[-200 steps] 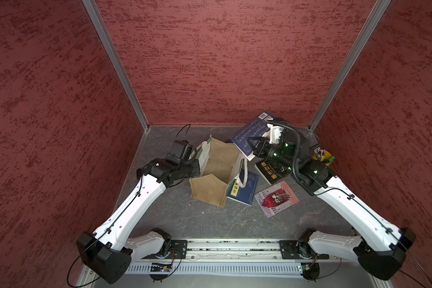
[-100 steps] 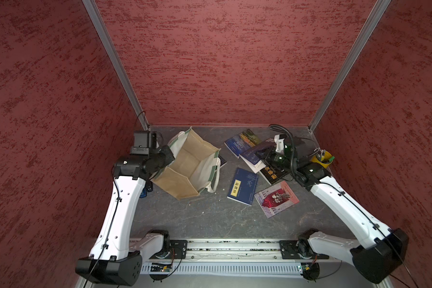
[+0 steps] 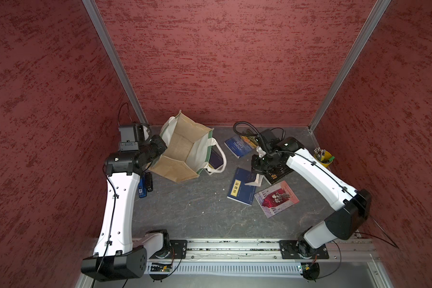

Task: Take out the books from the canvas bag
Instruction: Place the book on the book.

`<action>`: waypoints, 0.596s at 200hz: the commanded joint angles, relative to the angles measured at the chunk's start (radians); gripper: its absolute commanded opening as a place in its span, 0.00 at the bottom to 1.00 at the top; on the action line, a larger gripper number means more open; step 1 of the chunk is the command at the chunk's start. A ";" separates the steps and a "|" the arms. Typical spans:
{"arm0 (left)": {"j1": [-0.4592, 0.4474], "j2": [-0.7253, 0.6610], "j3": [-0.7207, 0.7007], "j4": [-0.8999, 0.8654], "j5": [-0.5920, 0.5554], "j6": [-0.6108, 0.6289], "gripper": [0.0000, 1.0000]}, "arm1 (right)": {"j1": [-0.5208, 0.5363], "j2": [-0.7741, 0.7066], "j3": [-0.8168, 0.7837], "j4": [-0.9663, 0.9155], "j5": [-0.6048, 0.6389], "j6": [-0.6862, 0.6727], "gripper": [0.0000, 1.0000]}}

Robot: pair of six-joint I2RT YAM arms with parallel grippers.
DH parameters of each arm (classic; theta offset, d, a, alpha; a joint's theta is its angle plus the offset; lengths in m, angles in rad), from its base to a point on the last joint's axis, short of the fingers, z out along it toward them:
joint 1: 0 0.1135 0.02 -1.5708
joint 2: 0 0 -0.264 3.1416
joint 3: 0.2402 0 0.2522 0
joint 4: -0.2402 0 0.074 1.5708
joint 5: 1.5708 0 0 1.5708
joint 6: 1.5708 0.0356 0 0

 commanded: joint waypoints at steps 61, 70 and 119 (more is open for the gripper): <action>0.100 -0.020 0.004 0.081 0.025 0.009 0.00 | 0.291 0.355 0.069 -0.121 0.302 -0.066 0.05; 0.109 -0.021 0.007 0.077 0.025 0.013 0.00 | 0.306 0.390 0.079 -0.121 0.307 -0.080 0.10; 0.144 -0.037 0.016 0.048 0.018 0.016 0.00 | 0.363 0.478 0.325 -0.077 0.170 -0.125 0.59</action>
